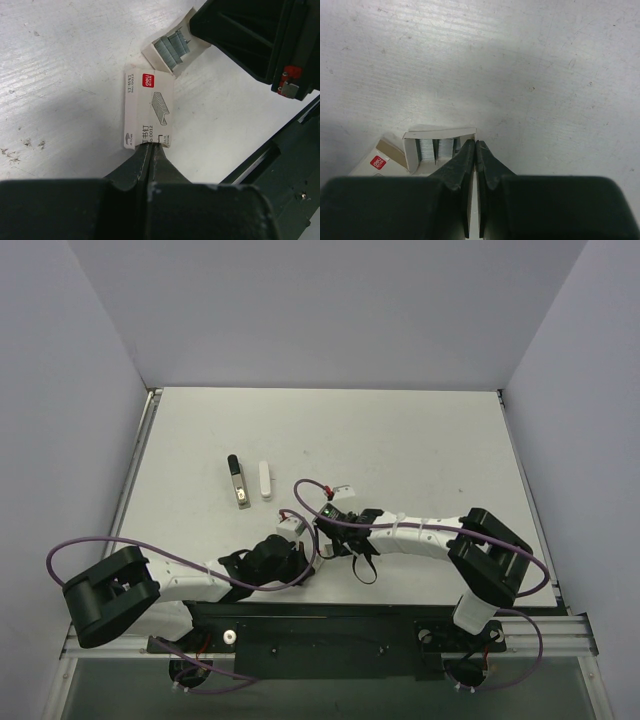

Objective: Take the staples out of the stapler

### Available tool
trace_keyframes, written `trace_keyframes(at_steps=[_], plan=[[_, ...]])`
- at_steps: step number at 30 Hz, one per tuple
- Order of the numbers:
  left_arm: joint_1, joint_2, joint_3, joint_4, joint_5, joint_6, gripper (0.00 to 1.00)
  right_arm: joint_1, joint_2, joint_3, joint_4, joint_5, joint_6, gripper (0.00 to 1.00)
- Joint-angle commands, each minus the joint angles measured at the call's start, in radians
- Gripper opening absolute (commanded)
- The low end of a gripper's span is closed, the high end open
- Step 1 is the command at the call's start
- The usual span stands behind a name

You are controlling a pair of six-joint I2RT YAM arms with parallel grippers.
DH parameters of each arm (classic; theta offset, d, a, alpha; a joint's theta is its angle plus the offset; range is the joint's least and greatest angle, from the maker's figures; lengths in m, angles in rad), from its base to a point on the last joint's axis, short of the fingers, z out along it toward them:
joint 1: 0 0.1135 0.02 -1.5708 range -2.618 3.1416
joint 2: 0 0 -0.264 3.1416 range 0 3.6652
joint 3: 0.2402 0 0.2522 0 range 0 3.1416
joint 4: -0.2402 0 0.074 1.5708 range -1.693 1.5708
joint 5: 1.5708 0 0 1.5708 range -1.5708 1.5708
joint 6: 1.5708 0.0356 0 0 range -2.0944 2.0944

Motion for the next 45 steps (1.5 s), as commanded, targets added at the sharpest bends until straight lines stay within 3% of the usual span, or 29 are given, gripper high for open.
trace_keyframes(at_steps=[1, 45], plan=[[-0.006, 0.012, 0.039, 0.015, 0.002, 0.017, 0.0, -0.021, -0.03, -0.025, -0.007, 0.006, 0.001, 0.0], [-0.018, 0.027, 0.036, 0.023, -0.006, 0.017, 0.0, -0.042, 0.039, 0.082, -0.021, 0.022, -0.025, 0.0]])
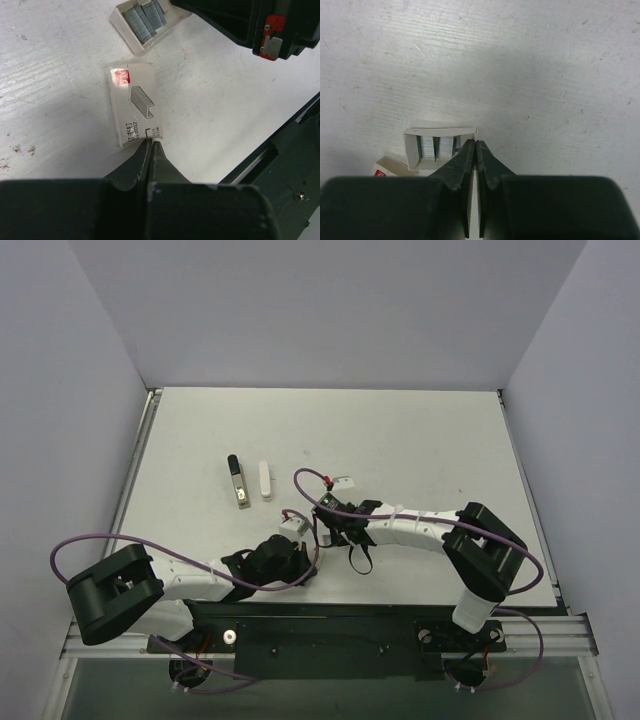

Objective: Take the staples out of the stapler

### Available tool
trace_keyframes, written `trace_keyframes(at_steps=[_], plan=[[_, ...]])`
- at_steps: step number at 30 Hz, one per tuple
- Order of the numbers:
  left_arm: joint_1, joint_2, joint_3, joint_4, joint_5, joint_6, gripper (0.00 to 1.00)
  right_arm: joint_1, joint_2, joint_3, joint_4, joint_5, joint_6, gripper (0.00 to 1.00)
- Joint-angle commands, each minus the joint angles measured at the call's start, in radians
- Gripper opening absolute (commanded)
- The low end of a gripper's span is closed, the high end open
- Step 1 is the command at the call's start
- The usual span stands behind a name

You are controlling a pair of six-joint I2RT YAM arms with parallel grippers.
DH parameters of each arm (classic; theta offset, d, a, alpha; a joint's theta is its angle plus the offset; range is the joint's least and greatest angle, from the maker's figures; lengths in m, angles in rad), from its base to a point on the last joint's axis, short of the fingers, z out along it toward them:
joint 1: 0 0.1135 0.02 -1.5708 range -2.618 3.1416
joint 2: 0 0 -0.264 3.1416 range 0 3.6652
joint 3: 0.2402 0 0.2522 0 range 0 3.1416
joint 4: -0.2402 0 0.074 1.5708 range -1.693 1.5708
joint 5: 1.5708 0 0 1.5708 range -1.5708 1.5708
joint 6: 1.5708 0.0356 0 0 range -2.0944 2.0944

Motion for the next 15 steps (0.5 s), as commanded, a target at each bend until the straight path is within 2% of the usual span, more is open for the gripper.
trace_keyframes(at_steps=[1, 15], plan=[[-0.006, 0.005, 0.023, 0.012, -0.006, 0.017, 0.0, 0.007, -0.002, 0.022, -0.036, 0.022, -0.002, 0.0], [-0.011, 0.01, 0.033, 0.006, -0.009, 0.021, 0.0, 0.042, -0.014, -0.017, -0.039, 0.024, 0.006, 0.0]])
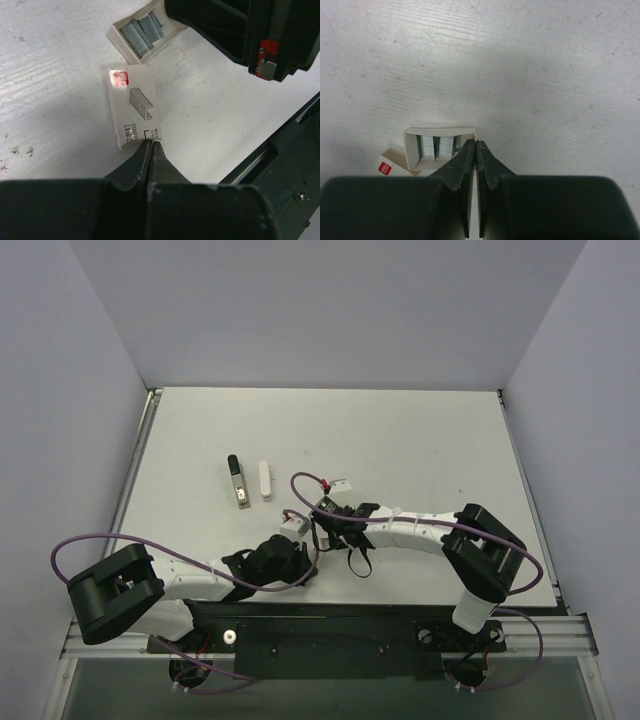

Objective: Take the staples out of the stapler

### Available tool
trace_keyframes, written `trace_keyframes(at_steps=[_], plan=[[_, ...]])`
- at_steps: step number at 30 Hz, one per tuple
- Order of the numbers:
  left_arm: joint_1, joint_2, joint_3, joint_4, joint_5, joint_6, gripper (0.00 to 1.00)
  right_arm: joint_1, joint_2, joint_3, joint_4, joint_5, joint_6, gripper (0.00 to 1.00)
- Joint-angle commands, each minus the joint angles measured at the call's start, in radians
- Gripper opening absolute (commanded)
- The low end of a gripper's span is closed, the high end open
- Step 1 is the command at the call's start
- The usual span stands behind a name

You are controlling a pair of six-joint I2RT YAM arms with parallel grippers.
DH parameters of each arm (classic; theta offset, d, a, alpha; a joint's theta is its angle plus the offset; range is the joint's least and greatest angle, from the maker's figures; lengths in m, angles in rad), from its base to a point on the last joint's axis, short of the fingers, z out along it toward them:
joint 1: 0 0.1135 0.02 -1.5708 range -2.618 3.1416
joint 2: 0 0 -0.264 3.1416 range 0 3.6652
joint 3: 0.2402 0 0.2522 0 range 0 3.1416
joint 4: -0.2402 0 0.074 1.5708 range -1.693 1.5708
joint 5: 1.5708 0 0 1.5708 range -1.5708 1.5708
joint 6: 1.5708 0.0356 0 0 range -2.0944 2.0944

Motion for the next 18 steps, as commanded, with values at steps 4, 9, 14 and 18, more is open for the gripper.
trace_keyframes(at_steps=[4, 9, 14, 18], plan=[[-0.011, 0.006, 0.033, 0.002, -0.011, 0.017, 0.0, 0.021, -0.031, -0.037, -0.039, 0.03, 0.012, 0.0], [-0.013, 0.012, 0.034, 0.0, -0.011, 0.018, 0.0, 0.03, -0.064, -0.081, -0.041, 0.034, 0.018, 0.0], [-0.014, 0.023, 0.037, 0.008, -0.011, 0.017, 0.0, 0.048, -0.084, -0.116, -0.041, 0.044, 0.035, 0.0], [-0.016, 0.035, 0.043, 0.011, -0.01, 0.017, 0.0, 0.065, -0.09, -0.132, -0.044, 0.047, 0.046, 0.0]])
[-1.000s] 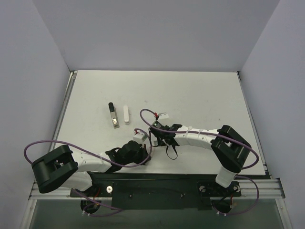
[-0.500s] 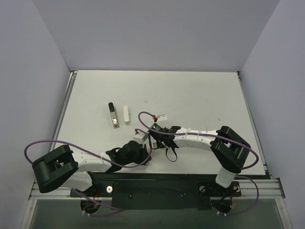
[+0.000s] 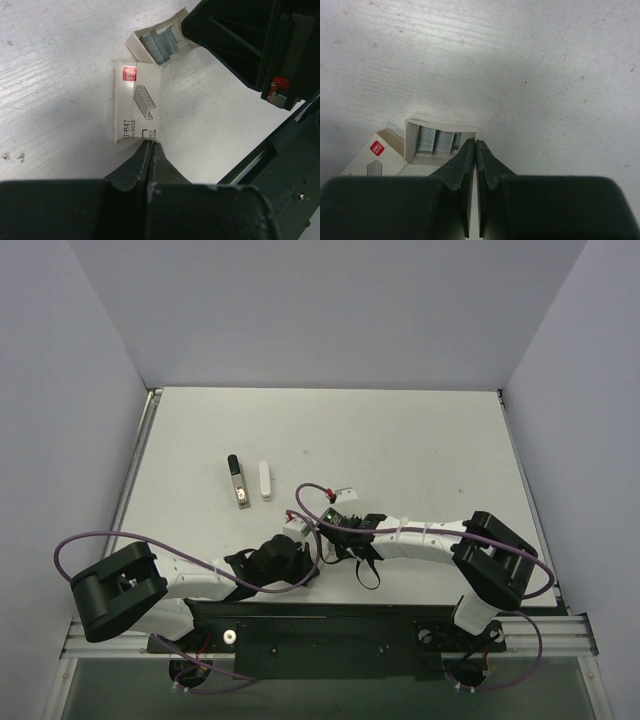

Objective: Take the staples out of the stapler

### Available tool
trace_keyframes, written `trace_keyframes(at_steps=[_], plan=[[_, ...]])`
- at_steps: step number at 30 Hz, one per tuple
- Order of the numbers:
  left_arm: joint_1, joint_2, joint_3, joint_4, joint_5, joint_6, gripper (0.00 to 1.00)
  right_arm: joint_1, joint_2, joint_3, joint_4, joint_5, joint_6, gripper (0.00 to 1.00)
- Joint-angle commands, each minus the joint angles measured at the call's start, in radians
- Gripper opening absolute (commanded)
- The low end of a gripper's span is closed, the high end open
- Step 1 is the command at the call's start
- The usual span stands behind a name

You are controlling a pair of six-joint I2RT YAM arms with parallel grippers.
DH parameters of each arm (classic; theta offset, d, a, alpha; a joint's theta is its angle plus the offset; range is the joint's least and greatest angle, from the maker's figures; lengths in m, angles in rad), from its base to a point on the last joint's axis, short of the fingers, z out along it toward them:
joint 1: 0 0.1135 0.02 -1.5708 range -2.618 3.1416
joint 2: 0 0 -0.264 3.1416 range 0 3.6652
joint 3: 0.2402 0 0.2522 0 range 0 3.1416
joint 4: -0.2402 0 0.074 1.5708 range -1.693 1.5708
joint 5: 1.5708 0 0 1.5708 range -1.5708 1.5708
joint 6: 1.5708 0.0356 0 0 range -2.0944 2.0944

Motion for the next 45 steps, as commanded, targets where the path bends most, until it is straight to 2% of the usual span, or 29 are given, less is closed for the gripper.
trace_keyframes(at_steps=[1, 45], plan=[[-0.008, 0.022, 0.03, 0.009, -0.01, 0.009, 0.0, 0.03, -0.025, -0.032, -0.06, 0.019, 0.025, 0.0], [-0.013, -0.027, -0.003, -0.029, -0.024, 0.031, 0.0, 0.139, -0.148, -0.175, -0.118, 0.091, 0.112, 0.0]])
